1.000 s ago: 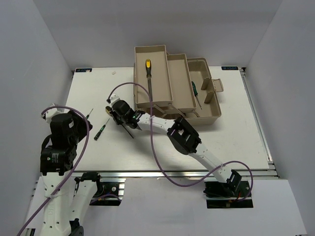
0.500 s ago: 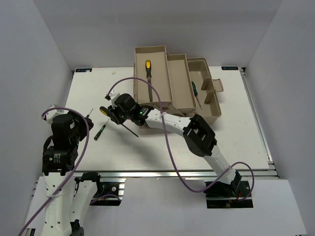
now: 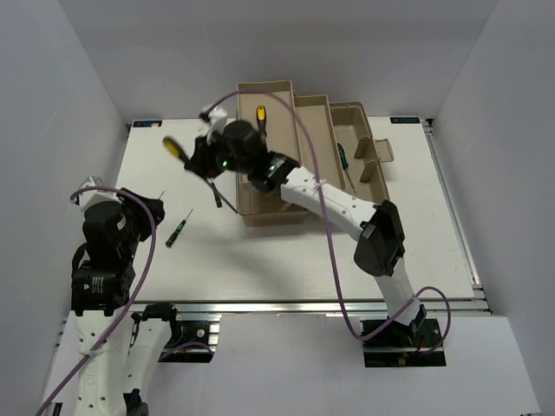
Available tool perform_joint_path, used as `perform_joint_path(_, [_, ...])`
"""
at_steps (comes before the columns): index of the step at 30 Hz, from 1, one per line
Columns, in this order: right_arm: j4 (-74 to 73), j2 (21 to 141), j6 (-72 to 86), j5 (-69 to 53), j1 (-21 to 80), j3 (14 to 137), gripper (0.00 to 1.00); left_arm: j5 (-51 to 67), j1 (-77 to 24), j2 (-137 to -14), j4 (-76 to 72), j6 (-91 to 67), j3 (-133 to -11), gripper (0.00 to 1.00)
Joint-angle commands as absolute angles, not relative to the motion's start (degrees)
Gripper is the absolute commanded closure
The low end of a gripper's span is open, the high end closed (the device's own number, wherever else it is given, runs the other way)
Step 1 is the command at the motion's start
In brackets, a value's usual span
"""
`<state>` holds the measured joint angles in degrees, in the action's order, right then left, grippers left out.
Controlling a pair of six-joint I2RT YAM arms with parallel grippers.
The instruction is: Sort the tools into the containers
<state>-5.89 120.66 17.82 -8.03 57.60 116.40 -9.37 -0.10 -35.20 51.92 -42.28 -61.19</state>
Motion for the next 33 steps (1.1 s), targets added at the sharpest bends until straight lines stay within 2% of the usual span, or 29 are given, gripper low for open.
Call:
perform_joint_path(1, [-5.6,115.7,24.6,-0.5,51.0,123.7,1.0,-4.4,-0.1,-35.5,47.7,-37.7,-59.9,0.36])
perform_joint_path(4, [-4.5,114.5,25.8,5.5,46.4,123.0,1.0,-1.4,-0.1,-39.5,47.6,-33.3,-57.1,0.21])
perform_joint_path(8, [-4.2,116.7,24.8,6.4,41.4,123.0,1.0,1.8,-0.1,-55.1,49.4,-27.1,-57.3,0.2])
perform_joint_path(12, [-5.3,120.2,21.8,6.7,37.6,121.9,0.98,0.8,-0.1,-62.0,44.9,-23.3,-56.7,0.18])
perform_joint_path(14, [-5.8,120.9,20.7,5.5,36.8,121.4,0.79,-2.8,-0.1,-65.3,43.3,-21.8,-56.8,0.18])
perform_joint_path(15, [-6.2,121.2,20.1,4.6,36.1,120.9,0.57,-3.2,-0.1,-69.0,42.6,-20.8,-56.8,0.18])
perform_joint_path(18, [-7.1,119.7,17.4,0.8,35.2,119.5,0.3,-4.4,-0.1,-73.7,41.0,-16.0,-57.0,0.18])
perform_joint_path(21, [-5.0,115.3,14.5,-8.6,32.8,116.3,0.11,-7.4,-0.1,-78.2,40.3,-12.8,-57.6,0.18])
perform_joint_path(23, [-0.8,112.3,13.9,-19.4,30.8,110.9,0.11,-8.7,-0.1,-79.4,38.2,-11.1,-57.3,0.18])
perform_joint_path(26, [5.6,106.2,15.5,-29.5,26.4,103.1,0.11,-11.0,-0.1,-82.2,36.3,-8.1,-56.3,0.2])
perform_joint_path(30, [9.3,97.2,16.4,-31.9,21.2,93.7,0.14,-9.4,-0.1,-86.6,34.7,-4.7,-55.2,0.27])
perform_joint_path(33, [8.4,93.1,17.0,-31.8,18.0,89.2,0.14,-7.0,-0.1,-88.9,32.3,-2.9,-53.7,0.28])
